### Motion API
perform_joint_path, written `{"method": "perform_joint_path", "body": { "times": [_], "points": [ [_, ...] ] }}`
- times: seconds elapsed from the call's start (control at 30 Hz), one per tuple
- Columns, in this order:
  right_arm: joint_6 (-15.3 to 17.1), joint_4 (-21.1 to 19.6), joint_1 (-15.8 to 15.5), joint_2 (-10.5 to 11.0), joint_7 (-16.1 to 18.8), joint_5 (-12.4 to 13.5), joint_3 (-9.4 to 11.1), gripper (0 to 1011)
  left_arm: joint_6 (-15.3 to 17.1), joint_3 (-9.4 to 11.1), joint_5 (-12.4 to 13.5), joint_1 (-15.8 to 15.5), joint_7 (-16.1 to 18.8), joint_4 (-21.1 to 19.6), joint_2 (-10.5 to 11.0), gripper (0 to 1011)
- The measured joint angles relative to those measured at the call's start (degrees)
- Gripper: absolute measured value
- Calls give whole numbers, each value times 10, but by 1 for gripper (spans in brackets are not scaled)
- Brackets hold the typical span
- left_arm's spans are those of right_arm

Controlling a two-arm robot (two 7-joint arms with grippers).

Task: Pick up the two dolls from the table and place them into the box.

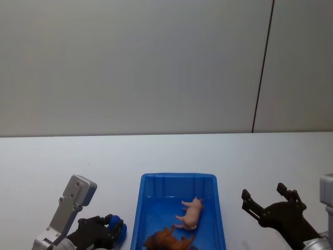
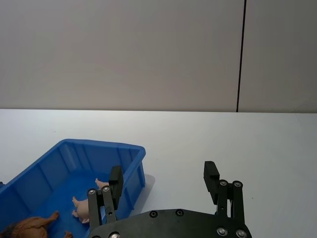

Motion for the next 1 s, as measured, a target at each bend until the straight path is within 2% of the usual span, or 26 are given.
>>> {"method": "perform_joint_path", "body": {
  "times": [0.27,0.63,1.0],
  "points": [
    [0,0,0,0,0,0,0,1001,-18,-3,5,1,1,-8,2,241],
    [0,0,0,0,0,0,0,1001,-38,-9,33,-4,8,-48,7,181],
    [0,0,0,0,0,0,0,1001,-64,-8,55,-22,-28,-80,-1,109]
  ]
}}
